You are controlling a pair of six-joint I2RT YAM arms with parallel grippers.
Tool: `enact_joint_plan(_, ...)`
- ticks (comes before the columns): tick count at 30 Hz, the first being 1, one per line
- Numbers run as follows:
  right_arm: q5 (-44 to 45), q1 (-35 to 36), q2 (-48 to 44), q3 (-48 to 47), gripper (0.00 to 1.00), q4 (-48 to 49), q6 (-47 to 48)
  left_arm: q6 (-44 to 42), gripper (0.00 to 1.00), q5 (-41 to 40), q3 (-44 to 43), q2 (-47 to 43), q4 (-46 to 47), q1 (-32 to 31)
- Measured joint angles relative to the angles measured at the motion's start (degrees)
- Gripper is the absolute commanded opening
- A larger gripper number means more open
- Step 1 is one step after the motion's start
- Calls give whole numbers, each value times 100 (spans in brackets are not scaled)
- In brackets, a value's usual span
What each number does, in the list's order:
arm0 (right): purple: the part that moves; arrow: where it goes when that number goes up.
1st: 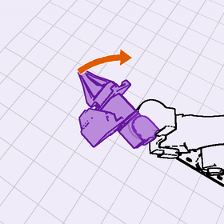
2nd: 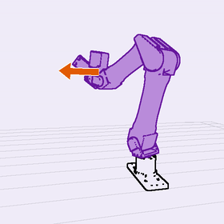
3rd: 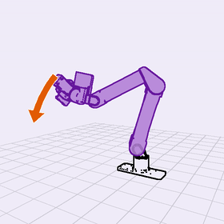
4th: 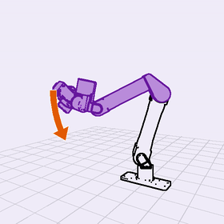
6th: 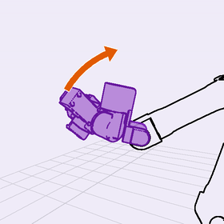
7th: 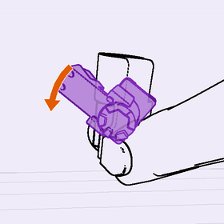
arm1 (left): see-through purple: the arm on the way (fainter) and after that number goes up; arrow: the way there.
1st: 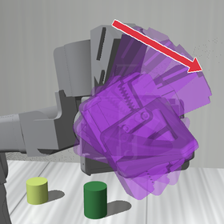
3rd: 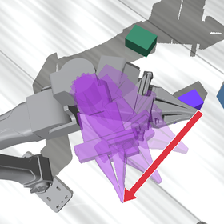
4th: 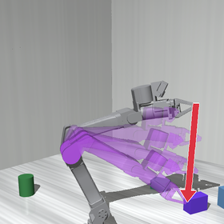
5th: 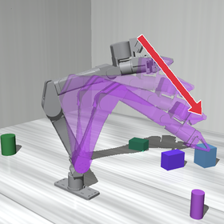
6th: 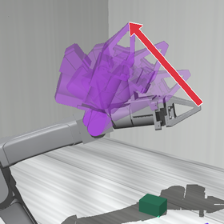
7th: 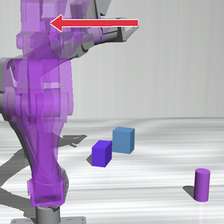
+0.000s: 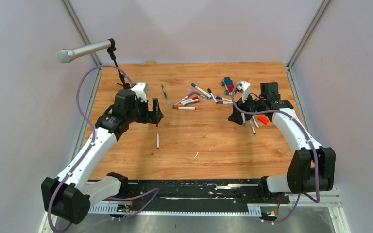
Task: Open the pen caps
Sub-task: Pick up the pen from the center of the board.
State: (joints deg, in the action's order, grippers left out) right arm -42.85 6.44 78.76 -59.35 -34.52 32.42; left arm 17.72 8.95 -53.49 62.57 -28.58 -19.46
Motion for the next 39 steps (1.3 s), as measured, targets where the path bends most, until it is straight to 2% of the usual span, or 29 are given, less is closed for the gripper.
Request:
enact_joint_plan(6, 828, -356, 278, 188, 63, 466, -382, -306, 100, -26, 164, -341, 111, 4)
enact_joint_plan(11, 1576, -363, 767, 197, 42, 680, -533, -389, 100, -15, 221, -332, 116, 7)
enact_joint_plan(13, 1829, -363, 1023, 125, 38, 699, -627, -389, 100, 20, 245, -330, 127, 11)
enact_joint_plan(25, 2887, -363, 2232, -649, 35, 734, -1268, -391, 100, 155, 256, -308, 131, 46)
enact_joint_plan(39, 3016, -363, 2643, -750, 26, 717, -1486, -391, 100, 219, 256, -308, 138, 72)
